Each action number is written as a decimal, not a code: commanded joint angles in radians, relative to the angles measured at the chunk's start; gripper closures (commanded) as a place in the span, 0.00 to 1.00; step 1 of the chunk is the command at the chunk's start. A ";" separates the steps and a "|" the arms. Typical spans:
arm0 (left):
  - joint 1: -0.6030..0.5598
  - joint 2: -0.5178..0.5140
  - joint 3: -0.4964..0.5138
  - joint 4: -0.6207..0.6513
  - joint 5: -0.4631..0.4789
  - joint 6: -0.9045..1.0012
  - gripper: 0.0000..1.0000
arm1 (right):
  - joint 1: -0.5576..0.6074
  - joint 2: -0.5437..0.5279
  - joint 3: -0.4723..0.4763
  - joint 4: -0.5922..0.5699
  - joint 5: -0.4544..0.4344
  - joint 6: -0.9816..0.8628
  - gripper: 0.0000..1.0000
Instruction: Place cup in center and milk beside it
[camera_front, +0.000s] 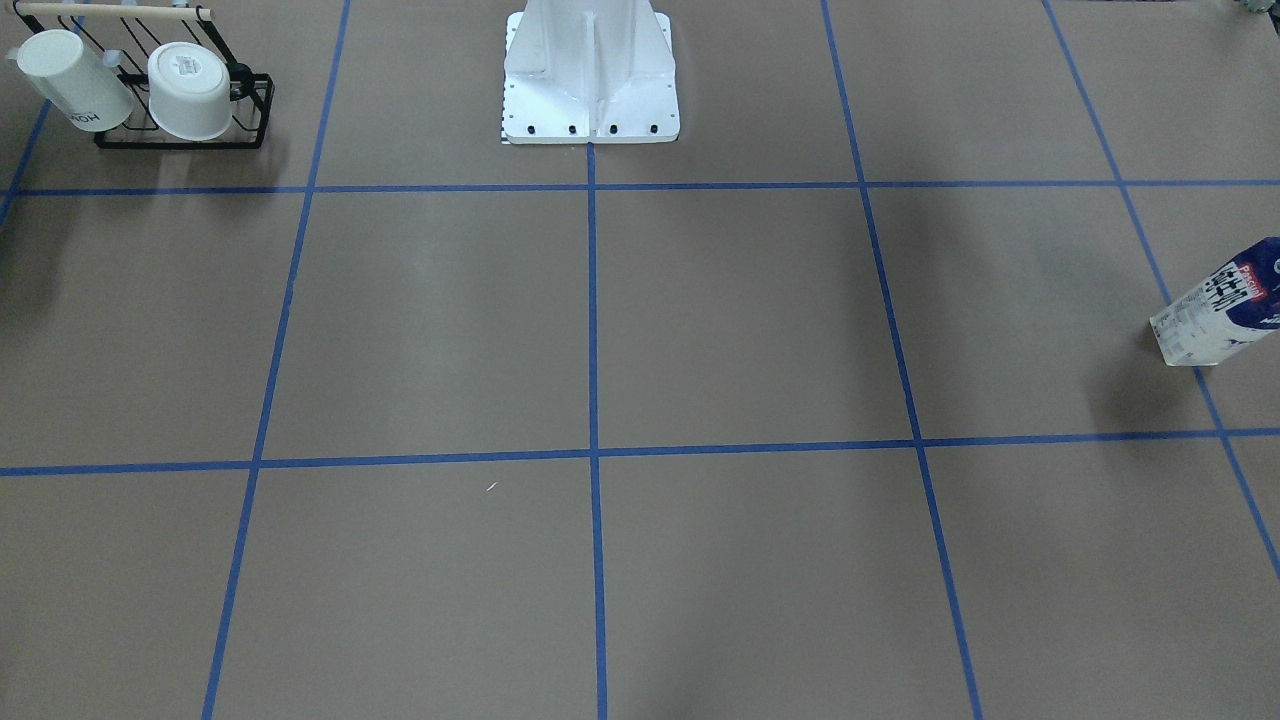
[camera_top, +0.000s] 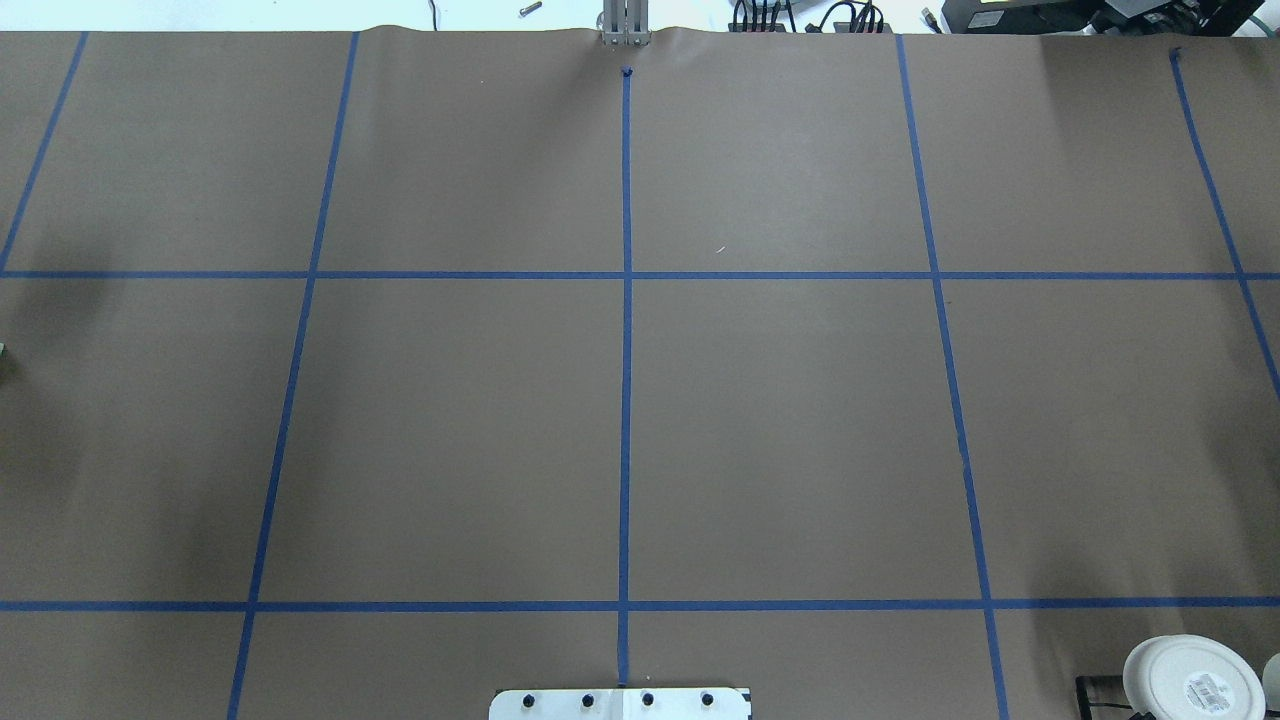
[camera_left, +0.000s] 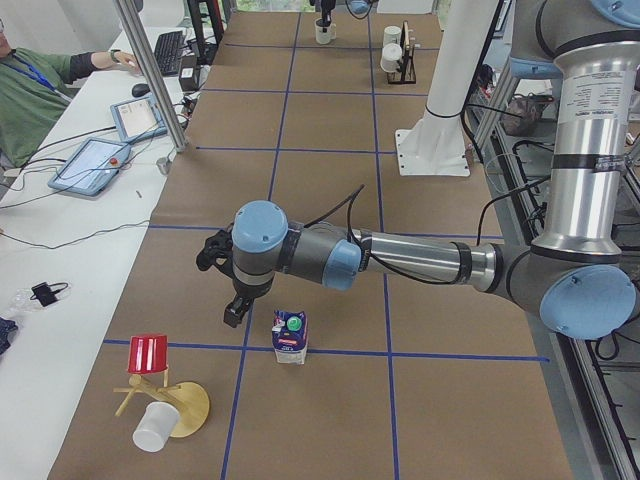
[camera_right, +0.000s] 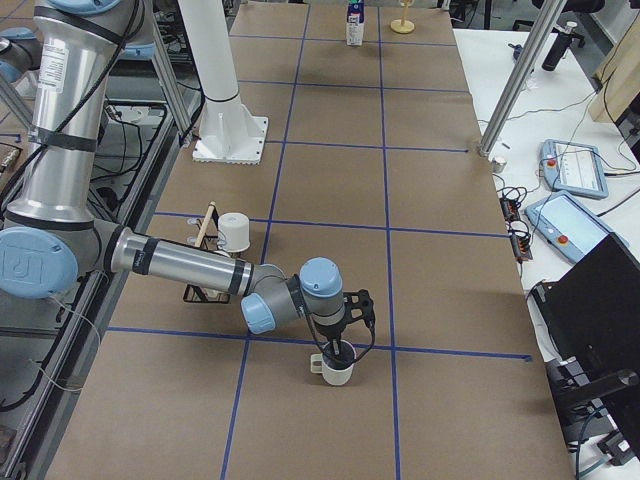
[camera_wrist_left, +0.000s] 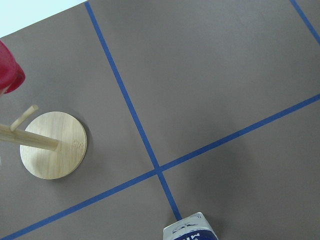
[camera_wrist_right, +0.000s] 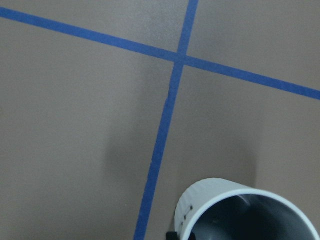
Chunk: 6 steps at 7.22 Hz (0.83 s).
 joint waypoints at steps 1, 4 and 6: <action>0.000 0.004 0.000 0.000 0.000 0.000 0.01 | -0.001 0.011 0.070 -0.004 0.004 -0.001 1.00; 0.000 0.006 0.006 0.000 -0.002 0.002 0.01 | -0.001 0.105 0.156 0.001 0.088 0.019 1.00; 0.000 0.007 0.006 0.000 -0.003 0.003 0.01 | -0.018 0.282 0.169 -0.002 0.334 0.139 1.00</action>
